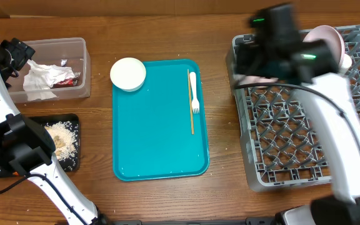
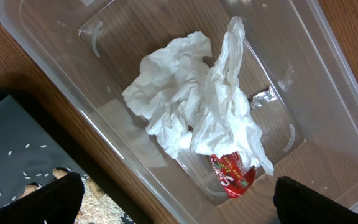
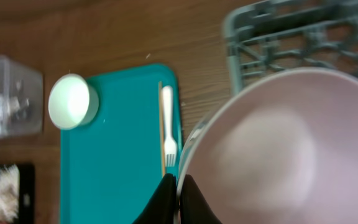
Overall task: Sort waste into correct bins and load items into the dishwasher rack
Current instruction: 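Carry the pink bowl into the dish rack and release it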
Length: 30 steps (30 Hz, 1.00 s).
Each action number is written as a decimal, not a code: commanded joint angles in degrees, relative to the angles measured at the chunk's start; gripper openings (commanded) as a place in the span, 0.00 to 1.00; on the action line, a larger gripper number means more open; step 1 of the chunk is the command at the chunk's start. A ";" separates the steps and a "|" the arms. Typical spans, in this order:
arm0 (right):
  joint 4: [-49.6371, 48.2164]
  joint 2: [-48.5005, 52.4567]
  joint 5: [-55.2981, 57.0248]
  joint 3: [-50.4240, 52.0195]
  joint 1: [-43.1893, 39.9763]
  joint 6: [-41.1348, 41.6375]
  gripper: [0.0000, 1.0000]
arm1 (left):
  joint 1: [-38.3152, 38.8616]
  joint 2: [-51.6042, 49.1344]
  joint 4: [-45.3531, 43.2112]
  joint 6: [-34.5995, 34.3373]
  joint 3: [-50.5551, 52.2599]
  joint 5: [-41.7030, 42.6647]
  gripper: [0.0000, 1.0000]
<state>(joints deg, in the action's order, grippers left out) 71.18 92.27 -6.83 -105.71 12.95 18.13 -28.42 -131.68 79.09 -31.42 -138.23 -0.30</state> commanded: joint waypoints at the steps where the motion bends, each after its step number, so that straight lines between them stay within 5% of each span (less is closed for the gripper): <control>1: 2.95 -5.88 -6.58 -1.51 -9.79 1.16 0.04 | 0.35 0.72 -0.04 -0.33 0.15 -0.76 1.00; 9: 6.88 -7.41 -41.03 0.52 -37.24 -11.30 0.04 | 0.33 0.74 -0.04 -0.33 0.15 -0.76 1.00; 14: 7.17 -7.39 -51.84 7.17 -49.64 -18.91 0.04 | 0.35 0.72 -0.04 -0.33 0.15 -0.76 1.00; 20: 2.69 -7.34 -61.29 18.53 -54.31 -25.83 0.04 | 0.35 0.72 -0.04 -0.33 0.15 -0.76 1.00; 30: -24.04 -6.32 -77.77 39.78 -54.60 -25.64 0.04 | 0.35 0.72 -0.07 -0.33 0.15 -0.76 1.00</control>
<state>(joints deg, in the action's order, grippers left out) 50.50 85.71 -76.90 -69.17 -41.58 -6.46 -28.42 -131.68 79.09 -31.42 -138.23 -0.30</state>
